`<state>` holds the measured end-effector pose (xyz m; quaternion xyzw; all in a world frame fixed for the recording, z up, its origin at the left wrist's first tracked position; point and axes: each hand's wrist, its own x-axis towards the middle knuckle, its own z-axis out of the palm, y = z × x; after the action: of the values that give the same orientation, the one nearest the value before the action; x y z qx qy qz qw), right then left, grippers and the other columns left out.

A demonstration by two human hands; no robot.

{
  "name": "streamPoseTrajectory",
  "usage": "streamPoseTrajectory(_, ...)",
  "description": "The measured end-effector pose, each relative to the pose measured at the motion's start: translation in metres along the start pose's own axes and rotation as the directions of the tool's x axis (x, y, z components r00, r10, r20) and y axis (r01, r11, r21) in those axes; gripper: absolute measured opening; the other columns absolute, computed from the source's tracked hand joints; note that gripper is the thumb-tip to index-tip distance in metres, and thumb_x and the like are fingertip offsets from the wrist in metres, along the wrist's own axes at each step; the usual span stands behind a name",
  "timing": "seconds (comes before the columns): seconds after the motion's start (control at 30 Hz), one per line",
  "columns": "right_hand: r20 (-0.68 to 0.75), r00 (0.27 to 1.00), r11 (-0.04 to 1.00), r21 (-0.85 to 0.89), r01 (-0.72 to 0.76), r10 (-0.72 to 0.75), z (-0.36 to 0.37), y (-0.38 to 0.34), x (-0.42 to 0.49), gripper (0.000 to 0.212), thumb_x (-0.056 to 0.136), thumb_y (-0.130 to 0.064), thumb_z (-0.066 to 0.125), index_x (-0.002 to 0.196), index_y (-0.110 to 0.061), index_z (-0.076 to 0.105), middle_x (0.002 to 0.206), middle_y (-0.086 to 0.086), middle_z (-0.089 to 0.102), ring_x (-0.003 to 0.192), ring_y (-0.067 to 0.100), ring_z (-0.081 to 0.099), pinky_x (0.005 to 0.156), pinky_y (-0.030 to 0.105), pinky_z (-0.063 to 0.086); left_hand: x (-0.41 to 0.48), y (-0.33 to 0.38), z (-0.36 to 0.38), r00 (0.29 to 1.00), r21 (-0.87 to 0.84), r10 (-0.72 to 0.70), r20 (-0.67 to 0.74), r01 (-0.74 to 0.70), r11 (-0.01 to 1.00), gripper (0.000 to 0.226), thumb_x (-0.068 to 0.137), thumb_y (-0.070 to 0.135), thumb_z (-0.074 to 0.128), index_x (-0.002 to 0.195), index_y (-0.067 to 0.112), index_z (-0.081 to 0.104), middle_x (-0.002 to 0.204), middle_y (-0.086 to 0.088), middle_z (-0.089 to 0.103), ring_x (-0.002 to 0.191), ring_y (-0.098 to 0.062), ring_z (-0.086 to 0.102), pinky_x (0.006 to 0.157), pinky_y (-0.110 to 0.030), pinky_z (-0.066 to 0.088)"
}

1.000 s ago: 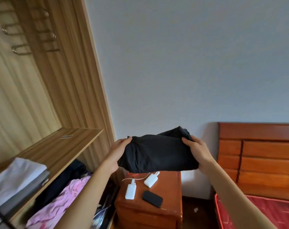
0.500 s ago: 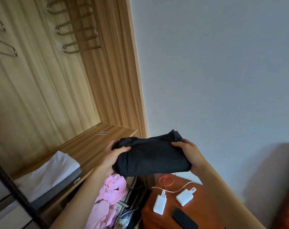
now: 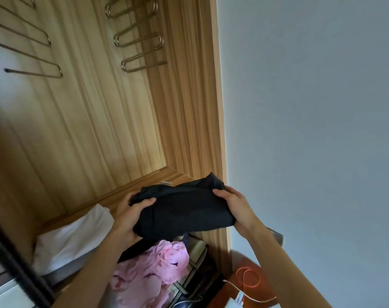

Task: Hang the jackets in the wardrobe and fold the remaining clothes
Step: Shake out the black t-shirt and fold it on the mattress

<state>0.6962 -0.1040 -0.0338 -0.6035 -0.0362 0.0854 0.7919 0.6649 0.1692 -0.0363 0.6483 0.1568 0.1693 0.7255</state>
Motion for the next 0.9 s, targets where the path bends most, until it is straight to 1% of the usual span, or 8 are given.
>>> streamPoseTrajectory(0.07,0.064,0.998,1.000,-0.017,-0.021,0.022,0.014,0.007,0.022,0.041,0.081,-0.026,0.075,0.121,-0.019,0.067,0.107,0.006,0.075,0.098,0.022,0.071,0.085,0.035,0.058,0.015,0.001,-0.015,0.998,-0.015,-0.002,-0.055,0.001,1.000,0.059,0.061,0.017,0.092,0.114,0.020,0.067,0.110,-0.011,0.073,0.099,-0.030,0.071,0.085,-0.047,0.059)
streamPoseTrajectory(0.13,0.101,0.994,0.999,-0.041,-0.033,0.037,0.031,0.017,0.046,0.054,0.075,-0.026,0.079,0.127,-0.023,0.063,0.112,0.004,0.073,0.102,0.023,0.070,0.090,0.040,0.057,0.028,0.002,-0.031,0.994,0.020,0.010,-0.110,-0.007,1.000,0.059,0.062,0.018,0.092,0.115,0.021,0.067,0.113,-0.009,0.072,0.101,-0.029,0.070,0.090,-0.047,0.057)
streamPoseTrajectory(0.33,0.152,0.987,0.998,-0.058,-0.037,0.045,0.108,0.052,0.114,0.041,0.084,-0.002,0.068,0.119,-0.022,0.066,0.101,0.000,0.074,0.083,0.013,0.071,0.063,0.021,0.053,0.076,-0.003,-0.096,0.972,0.142,0.049,-0.229,-0.016,0.990,0.053,0.069,0.027,0.089,0.116,0.024,0.065,0.118,-0.003,0.067,0.106,-0.024,0.065,0.095,-0.046,0.054)
streamPoseTrajectory(0.5,0.218,0.966,0.982,-0.154,-0.108,0.141,0.193,0.088,0.168,0.039,0.087,-0.001,0.065,0.118,-0.025,0.065,0.101,0.001,0.070,0.090,0.018,0.066,0.071,0.027,0.052,0.114,-0.004,-0.165,0.943,0.451,0.193,-0.270,-0.053,0.891,0.046,0.084,0.019,0.078,0.125,0.019,0.058,0.127,-0.001,0.057,0.118,-0.020,0.053,0.095,-0.033,0.044)
streamPoseTrajectory(0.6,0.299,0.940,0.966,-0.241,-0.093,0.165,0.240,0.116,0.197,0.045,0.088,-0.001,0.063,0.128,-0.020,0.060,0.118,0.007,0.066,0.097,0.018,0.064,0.077,0.028,0.051,0.131,-0.007,-0.206,0.920,0.545,0.256,-0.298,-0.056,0.836,0.041,0.086,0.013,0.075,0.123,0.016,0.059,0.124,0.000,0.059,0.115,-0.016,0.053,0.093,-0.028,0.042)
streamPoseTrajectory(0.67,0.339,0.919,0.958,-0.262,-0.115,0.203,0.271,0.136,0.216,0.042,0.089,-0.002,0.063,0.127,-0.021,0.059,0.120,0.008,0.066,0.099,0.020,0.064,0.077,0.029,0.052,0.141,-0.010,-0.229,0.884,0.595,0.305,-0.355,-0.039,0.803,0.037,0.088,0.011,0.073,0.121,0.017,0.059,0.121,0.000,0.061,0.112,-0.016,0.055,0.092,-0.028,0.043)
streamPoseTrajectory(0.77,0.384,0.887,0.949,-0.272,-0.157,0.257,0.315,0.163,0.231,0.044,0.092,-0.007,0.065,0.131,-0.023,0.054,0.114,0.002,0.064,0.095,0.016,0.064,0.068,0.025,0.053,0.157,-0.016,-0.253,0.784,0.655,0.380,-0.491,0.045,0.754,0.035,0.090,0.009,0.069,0.122,0.019,0.058,0.122,-0.001,0.062,0.114,-0.020,0.058,0.092,-0.029,0.044)
streamPoseTrajectory(0.9,0.423,0.862,0.925,-0.361,-0.122,0.279,0.363,0.204,0.246,0.044,0.093,-0.012,0.066,0.135,-0.015,0.052,0.123,0.007,0.062,0.105,0.024,0.064,0.092,0.043,0.056,0.179,-0.037,-0.280,0.659,0.681,0.415,-0.627,0.205,0.703,0.040,0.090,0.003,0.063,0.128,0.015,0.055,0.128,-0.009,0.059,0.119,-0.027,0.056,0.098,-0.034,0.044)
